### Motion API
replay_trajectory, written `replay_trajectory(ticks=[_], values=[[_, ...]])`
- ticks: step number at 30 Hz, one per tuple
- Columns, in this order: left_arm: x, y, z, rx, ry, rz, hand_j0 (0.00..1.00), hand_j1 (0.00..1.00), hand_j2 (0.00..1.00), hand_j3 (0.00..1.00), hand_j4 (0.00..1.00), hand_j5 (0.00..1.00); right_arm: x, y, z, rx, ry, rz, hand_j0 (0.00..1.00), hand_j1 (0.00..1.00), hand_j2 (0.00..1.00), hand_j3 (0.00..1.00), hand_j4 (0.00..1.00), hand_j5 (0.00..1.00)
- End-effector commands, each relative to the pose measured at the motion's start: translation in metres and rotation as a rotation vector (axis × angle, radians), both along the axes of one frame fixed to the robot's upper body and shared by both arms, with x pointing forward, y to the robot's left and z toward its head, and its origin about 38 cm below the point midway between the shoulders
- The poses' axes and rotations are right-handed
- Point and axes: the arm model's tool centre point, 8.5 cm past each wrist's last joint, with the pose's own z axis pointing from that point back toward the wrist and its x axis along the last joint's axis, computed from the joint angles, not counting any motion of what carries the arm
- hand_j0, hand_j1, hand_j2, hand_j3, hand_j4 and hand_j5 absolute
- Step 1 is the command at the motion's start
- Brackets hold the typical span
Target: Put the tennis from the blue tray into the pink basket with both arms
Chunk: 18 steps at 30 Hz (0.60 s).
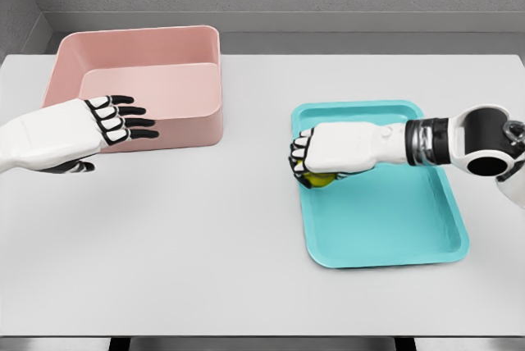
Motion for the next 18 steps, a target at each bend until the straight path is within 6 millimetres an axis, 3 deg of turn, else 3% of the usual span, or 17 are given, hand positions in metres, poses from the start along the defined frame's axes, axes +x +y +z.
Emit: replay_trajectory(ticks=[1,6,18], values=[[0.0,0.002,0.002,0.001,0.0,0.004,1.0,1.0,1.0,1.0,1.0,1.0,-0.003,0.017,0.001,0.02,-0.005,0.032,0.27,0.27,0.27,0.27,0.27,0.27],[0.0,0.003,0.004,-0.008,0.002,0.007,1.0,1.0,1.0,1.0,1.0,1.0,-0.002,0.045,0.008,0.032,-0.026,0.083,0.25,0.25,0.25,0.25,0.25,0.25],[0.0,0.005,0.005,-0.001,0.002,0.01,1.0,1.0,1.0,1.0,1.0,1.0,-0.008,0.116,0.001,0.07,-0.04,0.179,0.24,0.24,0.24,0.24,0.24,0.24]])
